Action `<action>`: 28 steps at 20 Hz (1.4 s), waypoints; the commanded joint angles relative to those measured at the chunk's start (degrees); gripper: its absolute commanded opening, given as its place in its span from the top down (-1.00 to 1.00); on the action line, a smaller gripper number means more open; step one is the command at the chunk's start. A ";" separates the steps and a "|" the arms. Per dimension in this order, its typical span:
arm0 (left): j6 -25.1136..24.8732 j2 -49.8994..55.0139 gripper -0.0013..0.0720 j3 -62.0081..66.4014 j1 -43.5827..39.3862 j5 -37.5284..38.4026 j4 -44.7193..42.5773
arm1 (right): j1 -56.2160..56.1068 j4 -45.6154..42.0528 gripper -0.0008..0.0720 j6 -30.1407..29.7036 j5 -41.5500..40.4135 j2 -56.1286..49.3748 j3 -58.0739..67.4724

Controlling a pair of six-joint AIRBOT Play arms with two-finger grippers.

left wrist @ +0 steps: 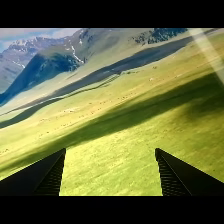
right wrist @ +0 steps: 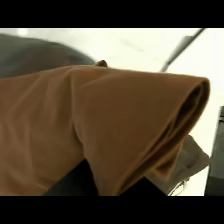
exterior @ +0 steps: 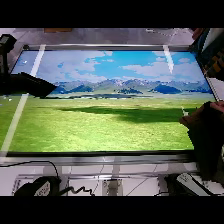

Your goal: Fold the clothes and pants, and hang the long-sleeved shirts on hangers.

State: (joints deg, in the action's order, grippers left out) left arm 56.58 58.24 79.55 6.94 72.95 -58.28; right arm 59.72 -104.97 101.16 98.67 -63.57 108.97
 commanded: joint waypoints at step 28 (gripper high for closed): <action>0.00 -0.02 -0.66 0.00 0.07 0.04 -0.02 | -61.18 7.17 0.95 -14.71 -10.95 -4.11 -7.19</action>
